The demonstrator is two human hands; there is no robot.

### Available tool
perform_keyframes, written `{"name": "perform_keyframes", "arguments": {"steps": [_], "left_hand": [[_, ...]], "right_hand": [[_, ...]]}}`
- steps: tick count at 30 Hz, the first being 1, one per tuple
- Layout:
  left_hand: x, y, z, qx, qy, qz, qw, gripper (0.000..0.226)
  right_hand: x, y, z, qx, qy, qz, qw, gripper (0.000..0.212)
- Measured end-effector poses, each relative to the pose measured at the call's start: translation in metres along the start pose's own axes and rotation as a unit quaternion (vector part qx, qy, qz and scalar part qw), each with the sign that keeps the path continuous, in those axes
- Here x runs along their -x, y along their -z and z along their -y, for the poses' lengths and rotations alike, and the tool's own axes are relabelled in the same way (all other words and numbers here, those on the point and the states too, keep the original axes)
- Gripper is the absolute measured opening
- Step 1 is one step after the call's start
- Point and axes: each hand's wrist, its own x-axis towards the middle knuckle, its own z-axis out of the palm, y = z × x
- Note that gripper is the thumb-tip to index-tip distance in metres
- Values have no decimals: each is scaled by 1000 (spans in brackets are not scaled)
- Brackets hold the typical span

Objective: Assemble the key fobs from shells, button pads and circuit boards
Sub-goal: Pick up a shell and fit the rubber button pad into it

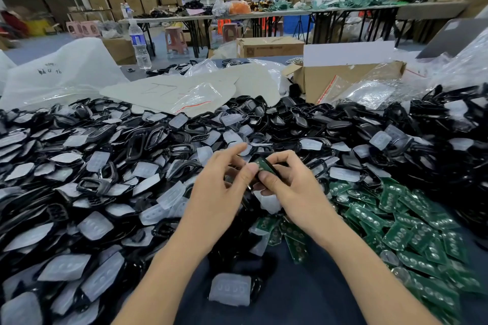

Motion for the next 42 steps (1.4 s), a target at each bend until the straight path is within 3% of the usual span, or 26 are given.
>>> {"name": "perform_keyframes", "arguments": {"steps": [3, 10, 15, 19, 24, 28, 32, 37, 39, 42], "left_hand": [[11, 25, -4, -44, 15, 11, 999, 14], [61, 75, -9, -210, 47, 254, 943, 1], [83, 69, -3, -353, -1, 302, 886, 29], [88, 64, -4, -365, -29, 297, 882, 31], [90, 64, 0, -319, -43, 290, 901, 10], [83, 65, 0, -231, -50, 260, 936, 13], [52, 50, -9, 6, 33, 144, 989, 8], [6, 10, 0, 242, 126, -20, 962, 5], [-6, -4, 8, 268, 141, -56, 951, 10], [-14, -11, 18, 249, 131, -43, 959, 9]], "right_hand": [[0, 1, 0, -8, -3, 8, 1000, 13], [7, -10, 5, -10, 7, 10, 1000, 21], [7, -10, 6, -12, 5, -4, 1000, 21], [8, -8, 6, -18, -2, -14, 1000, 22], [8, -6, 6, -39, -11, -21, 999, 20], [6, -5, 5, -86, -23, -25, 996, 18], [3, -3, 4, -124, -36, -28, 991, 23], [0, 0, 3, -168, -45, -32, 984, 29], [-1, 1, 2, -183, -48, -34, 981, 30], [-5, 2, 0, -194, -45, -31, 979, 30]]}}
